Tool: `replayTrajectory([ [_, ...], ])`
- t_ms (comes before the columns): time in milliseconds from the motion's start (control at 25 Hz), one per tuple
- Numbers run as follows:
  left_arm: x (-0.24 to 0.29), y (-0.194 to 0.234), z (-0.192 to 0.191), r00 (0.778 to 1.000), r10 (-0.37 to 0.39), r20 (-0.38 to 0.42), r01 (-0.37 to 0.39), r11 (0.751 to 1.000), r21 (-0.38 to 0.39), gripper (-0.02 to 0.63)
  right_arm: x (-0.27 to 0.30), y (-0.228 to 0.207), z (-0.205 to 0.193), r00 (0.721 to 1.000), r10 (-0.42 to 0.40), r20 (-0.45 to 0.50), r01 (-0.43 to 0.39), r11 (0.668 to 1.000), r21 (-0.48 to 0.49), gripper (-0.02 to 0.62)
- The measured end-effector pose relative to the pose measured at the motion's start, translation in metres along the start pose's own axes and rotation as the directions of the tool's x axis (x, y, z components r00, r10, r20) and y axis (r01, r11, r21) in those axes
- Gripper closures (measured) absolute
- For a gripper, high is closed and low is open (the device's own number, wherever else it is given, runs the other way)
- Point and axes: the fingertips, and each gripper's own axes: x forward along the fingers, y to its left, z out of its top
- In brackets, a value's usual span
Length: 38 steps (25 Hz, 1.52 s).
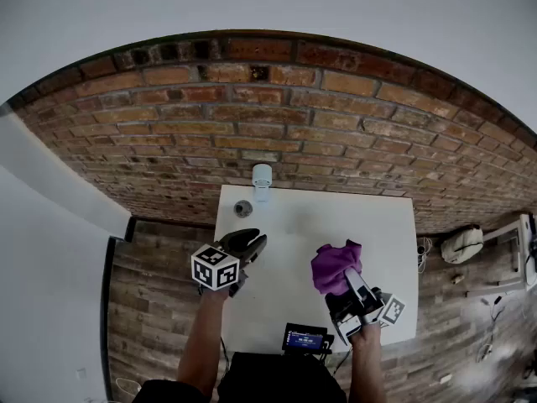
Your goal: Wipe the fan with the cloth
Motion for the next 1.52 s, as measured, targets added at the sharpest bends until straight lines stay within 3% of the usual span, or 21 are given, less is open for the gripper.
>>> replayTrajectory([
  [200, 0.03, 0.111, 0.017, 0.982, 0.187, -0.028, -0.18, 0.971, 0.16, 0.398, 0.047, -0.007, -0.029, 0.999, -0.009, -0.036, 0.009, 1.0, -0.013, 0.502],
  [320, 0.063, 0.152, 0.015, 0.973, 0.218, -0.079, -0.193, 0.95, 0.244, 0.287, 0.041, -0.01, -0.04, 0.997, -0.053, -0.049, 0.052, 0.998, -0.023, 0.502],
  [360, 0.075, 0.161, 0.013, 0.97, 0.222, -0.102, -0.187, 0.944, 0.272, 0.281, 0.036, -0.009, -0.042, 0.996, -0.068, -0.049, 0.067, 0.997, -0.031, 0.502],
  [600, 0.127, 0.183, 0.017, 0.971, 0.195, -0.139, -0.137, 0.928, 0.346, 0.286, 0.003, -0.001, -0.039, 0.992, -0.129, 0.002, 0.129, 0.989, -0.068, 0.502],
  [680, 0.131, 0.185, 0.022, 0.973, 0.195, -0.127, -0.14, 0.927, 0.348, 0.385, -0.008, 0.004, -0.037, 0.991, -0.136, 0.02, 0.137, 0.988, -0.077, 0.502],
  [760, 0.133, 0.183, 0.022, 0.974, 0.187, -0.128, -0.132, 0.928, 0.349, 0.407, -0.018, 0.008, -0.035, 0.989, -0.142, 0.038, 0.145, 0.986, -0.082, 0.502],
  [960, 0.123, 0.144, 0.017, 0.983, 0.158, -0.098, -0.118, 0.938, 0.326, 0.408, -0.045, 0.015, -0.026, 0.987, -0.144, 0.075, 0.15, 0.985, -0.088, 0.502],
  [1080, 0.119, 0.087, 0.003, 0.992, 0.098, -0.084, -0.065, 0.941, 0.333, 0.408, -0.059, 0.021, -0.015, 0.988, -0.124, 0.093, 0.132, 0.987, -0.096, 0.502],
  [1280, 0.118, -0.016, -0.052, 0.993, -0.001, -0.119, 0.039, 0.946, 0.321, 0.408, -0.077, 0.032, -0.001, 0.994, -0.057, 0.098, 0.065, 0.994, -0.087, 0.502],
  [1520, 0.117, -0.101, -0.115, 0.993, 0.041, -0.112, -0.01, 0.963, 0.269, 0.408, -0.117, 0.049, 0.021, 0.996, 0.038, 0.083, -0.032, 0.997, -0.065, 0.502],
])
